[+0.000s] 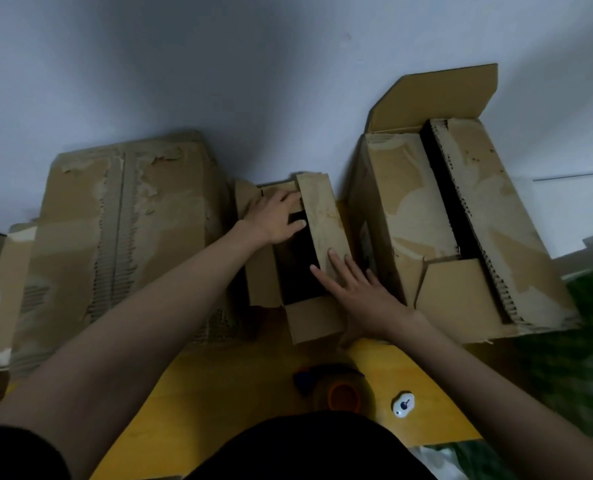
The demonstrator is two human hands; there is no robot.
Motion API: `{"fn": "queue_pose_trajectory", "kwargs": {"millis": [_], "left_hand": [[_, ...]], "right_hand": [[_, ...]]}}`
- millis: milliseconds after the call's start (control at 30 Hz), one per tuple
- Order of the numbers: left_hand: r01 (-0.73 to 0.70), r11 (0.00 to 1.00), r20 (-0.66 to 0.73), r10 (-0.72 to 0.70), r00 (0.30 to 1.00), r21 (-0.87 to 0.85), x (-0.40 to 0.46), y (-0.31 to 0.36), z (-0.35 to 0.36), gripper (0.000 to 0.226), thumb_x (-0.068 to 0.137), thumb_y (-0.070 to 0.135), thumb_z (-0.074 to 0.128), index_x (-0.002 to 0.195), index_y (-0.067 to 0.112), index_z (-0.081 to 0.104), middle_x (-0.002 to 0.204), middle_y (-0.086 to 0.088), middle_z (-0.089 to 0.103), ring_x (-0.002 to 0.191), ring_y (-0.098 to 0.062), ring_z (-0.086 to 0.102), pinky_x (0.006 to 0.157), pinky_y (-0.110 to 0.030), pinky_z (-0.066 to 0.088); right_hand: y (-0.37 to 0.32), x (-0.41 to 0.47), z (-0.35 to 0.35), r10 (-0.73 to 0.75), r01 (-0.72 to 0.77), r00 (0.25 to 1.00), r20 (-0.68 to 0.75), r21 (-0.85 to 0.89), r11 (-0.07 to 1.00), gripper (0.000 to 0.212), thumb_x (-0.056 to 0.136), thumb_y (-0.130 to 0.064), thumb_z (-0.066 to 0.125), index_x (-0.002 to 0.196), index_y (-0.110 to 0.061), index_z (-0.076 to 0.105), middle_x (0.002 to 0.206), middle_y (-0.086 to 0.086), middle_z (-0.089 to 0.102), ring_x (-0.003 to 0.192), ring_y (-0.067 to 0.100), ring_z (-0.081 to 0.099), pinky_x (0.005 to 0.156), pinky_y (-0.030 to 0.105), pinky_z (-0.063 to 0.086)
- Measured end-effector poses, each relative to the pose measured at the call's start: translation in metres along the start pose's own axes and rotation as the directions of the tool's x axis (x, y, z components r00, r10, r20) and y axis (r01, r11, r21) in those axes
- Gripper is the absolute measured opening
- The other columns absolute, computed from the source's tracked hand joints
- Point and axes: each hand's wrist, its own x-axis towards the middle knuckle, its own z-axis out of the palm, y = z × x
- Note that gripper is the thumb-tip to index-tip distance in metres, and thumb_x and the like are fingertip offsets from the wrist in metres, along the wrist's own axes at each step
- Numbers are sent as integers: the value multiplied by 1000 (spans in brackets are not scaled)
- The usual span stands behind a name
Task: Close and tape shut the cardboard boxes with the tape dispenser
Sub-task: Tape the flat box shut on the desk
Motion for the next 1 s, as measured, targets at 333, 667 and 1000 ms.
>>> {"fn": "queue_pose_trajectory", "kwargs": {"millis": [333,667,1000], "left_hand": [[142,989,131,-134,982,-51,3,43,-20,91,83,90,21,152,49,-22,164,-18,24,147,-49,24,115,-67,20],[110,994,107,-107,988,-21,19,22,-20,96,83,90,23,160,38,-3,169,-8,13,151,-41,19,120,-59,18],[194,886,-160,-283,946,-421,16,10,-22,77,105,45,40,161,18,-5,167,-12,15,147,-37,31,117,-50,30]], "right_hand": [[1,-18,-34,179,-120,941,-288,210,970,95,77,-56,78,149,-11,34,153,6,21,136,25,40,108,41,46],[-4,34,-31,319,-219,826,-465,257,941,100,87,-14,75,158,-24,4,136,11,47,114,31,57,75,43,59],[-14,59,13,314,-206,909,-274,359,910,77,101,-55,36,160,-27,-5,167,-1,-16,149,47,10,113,65,32]]}}
